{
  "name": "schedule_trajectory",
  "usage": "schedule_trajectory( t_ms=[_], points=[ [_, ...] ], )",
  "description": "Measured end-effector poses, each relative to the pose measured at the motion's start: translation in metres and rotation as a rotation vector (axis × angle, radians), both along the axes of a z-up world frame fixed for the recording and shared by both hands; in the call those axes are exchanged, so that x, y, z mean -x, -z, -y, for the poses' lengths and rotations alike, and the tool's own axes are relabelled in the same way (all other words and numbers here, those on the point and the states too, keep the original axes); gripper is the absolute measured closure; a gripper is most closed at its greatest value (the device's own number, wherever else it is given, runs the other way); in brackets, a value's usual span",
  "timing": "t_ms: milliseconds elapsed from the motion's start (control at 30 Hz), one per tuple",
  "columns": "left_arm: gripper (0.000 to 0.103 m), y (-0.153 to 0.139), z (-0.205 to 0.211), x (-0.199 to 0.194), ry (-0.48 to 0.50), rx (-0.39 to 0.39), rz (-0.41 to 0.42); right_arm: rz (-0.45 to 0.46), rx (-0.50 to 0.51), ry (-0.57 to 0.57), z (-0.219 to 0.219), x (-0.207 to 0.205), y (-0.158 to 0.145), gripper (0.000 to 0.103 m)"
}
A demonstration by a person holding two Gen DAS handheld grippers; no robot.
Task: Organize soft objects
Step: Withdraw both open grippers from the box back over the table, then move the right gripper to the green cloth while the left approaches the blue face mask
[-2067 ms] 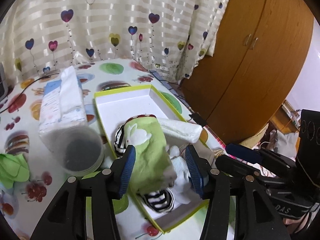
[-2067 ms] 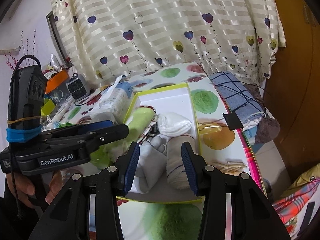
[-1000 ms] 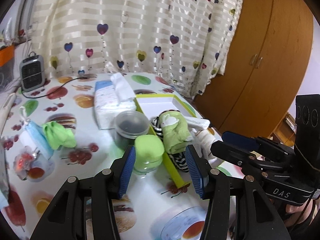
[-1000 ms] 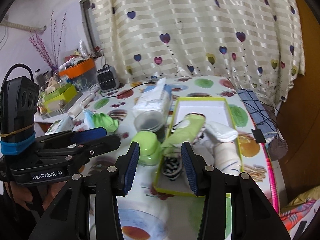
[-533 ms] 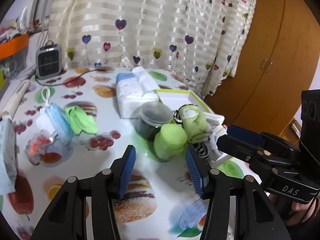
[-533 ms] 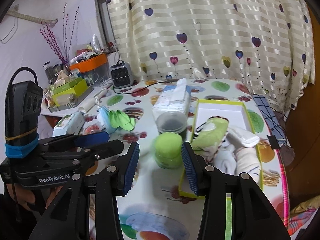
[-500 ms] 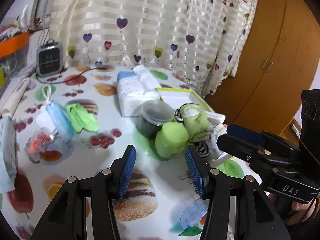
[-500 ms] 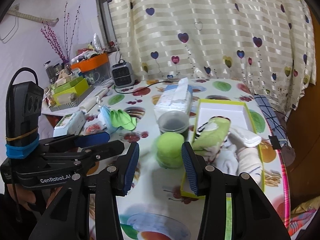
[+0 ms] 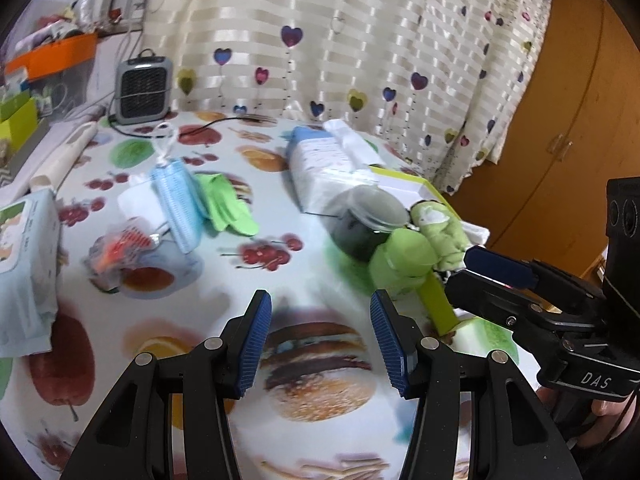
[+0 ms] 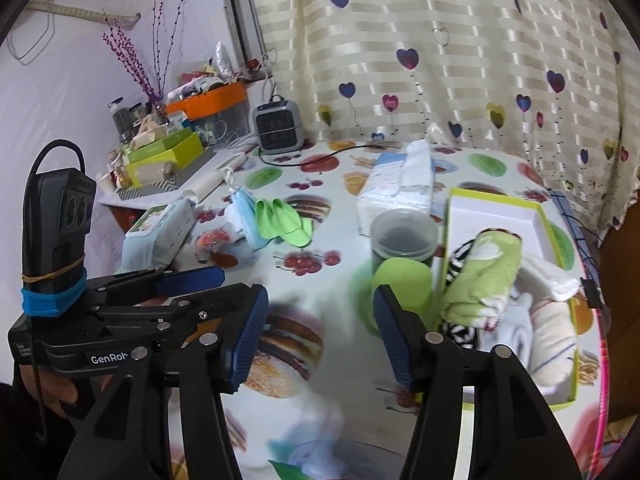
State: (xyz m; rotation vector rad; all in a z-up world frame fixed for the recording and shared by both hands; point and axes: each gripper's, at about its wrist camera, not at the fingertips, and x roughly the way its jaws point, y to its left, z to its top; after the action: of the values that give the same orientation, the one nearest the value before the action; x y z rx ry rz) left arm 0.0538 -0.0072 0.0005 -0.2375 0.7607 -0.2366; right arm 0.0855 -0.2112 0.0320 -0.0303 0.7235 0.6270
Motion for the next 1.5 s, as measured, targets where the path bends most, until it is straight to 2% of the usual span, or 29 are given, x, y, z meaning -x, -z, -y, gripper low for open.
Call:
schedule_trajectory(
  t_ms=[467,767,1100,1467,1500],
  points=[
    [0.052,0.009,-0.055,0.000,-0.122,0.019,-0.006,-0.032,0.023,-0.091,-0.047,-0.009,0.010,0.047],
    [0.052,0.004,-0.078,-0.008,-0.165,0.027,0.015,-0.039,0.002,-0.119,-0.089,-0.042,0.006,0.047],
    [0.052,0.002,-0.103,-0.030,-0.214,0.052,0.026,-0.133,-0.053,-0.084,-0.116,-0.092,0.024,0.047],
    [0.052,0.016,-0.111,-0.042,-0.216,0.077,-0.001,-0.223,-0.174,-0.014,-0.131,-0.142,0.040,0.047],
    [0.052,0.017,-0.111,-0.042,-0.216,0.078,-0.003,-0.233,-0.176,-0.008,-0.133,-0.147,0.042,0.050]
  ],
)
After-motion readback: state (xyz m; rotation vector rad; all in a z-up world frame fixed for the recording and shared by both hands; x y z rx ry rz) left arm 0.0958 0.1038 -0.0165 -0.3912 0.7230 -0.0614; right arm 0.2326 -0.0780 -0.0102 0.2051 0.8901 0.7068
